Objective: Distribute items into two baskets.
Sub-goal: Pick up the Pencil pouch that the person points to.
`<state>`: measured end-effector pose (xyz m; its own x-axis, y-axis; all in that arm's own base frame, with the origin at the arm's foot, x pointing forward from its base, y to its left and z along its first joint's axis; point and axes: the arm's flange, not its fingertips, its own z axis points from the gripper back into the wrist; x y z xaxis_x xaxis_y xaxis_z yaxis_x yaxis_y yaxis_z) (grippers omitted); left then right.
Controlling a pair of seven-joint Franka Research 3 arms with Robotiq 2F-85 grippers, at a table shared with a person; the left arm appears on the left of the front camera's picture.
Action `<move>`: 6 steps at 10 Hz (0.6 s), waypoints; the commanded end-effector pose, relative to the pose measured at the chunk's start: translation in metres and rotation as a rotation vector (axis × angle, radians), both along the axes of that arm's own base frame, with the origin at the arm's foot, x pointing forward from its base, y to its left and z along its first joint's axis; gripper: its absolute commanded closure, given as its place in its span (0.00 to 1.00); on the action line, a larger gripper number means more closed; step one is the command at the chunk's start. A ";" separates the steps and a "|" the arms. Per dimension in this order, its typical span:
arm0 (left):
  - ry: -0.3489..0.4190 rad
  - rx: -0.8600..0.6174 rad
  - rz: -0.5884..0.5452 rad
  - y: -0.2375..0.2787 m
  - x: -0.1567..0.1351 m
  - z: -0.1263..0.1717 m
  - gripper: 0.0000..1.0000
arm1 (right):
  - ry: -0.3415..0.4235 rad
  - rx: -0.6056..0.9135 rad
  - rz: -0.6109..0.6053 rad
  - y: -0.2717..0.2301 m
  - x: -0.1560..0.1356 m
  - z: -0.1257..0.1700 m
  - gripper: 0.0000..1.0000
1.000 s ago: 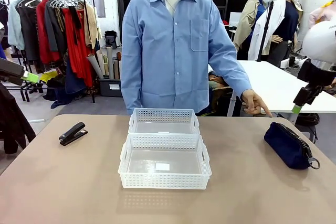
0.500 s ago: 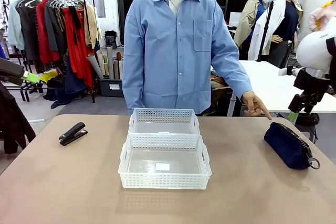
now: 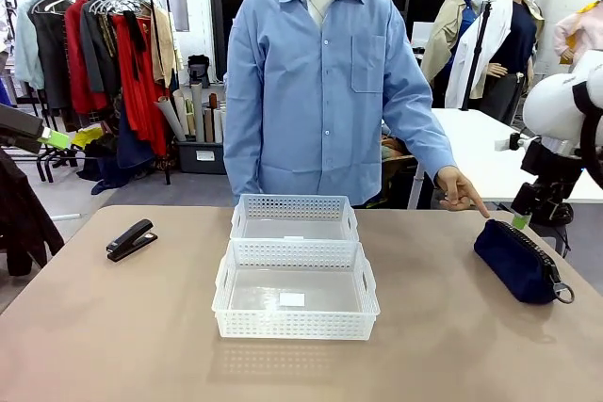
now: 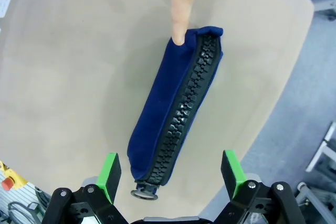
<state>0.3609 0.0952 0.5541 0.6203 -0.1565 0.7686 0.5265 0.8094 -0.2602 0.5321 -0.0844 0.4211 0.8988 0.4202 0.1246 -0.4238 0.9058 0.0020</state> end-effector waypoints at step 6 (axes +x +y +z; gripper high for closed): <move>-0.014 -0.014 -0.010 0.000 0.002 0.000 0.00 | 0.032 0.099 0.032 -0.004 0.004 -0.047 0.00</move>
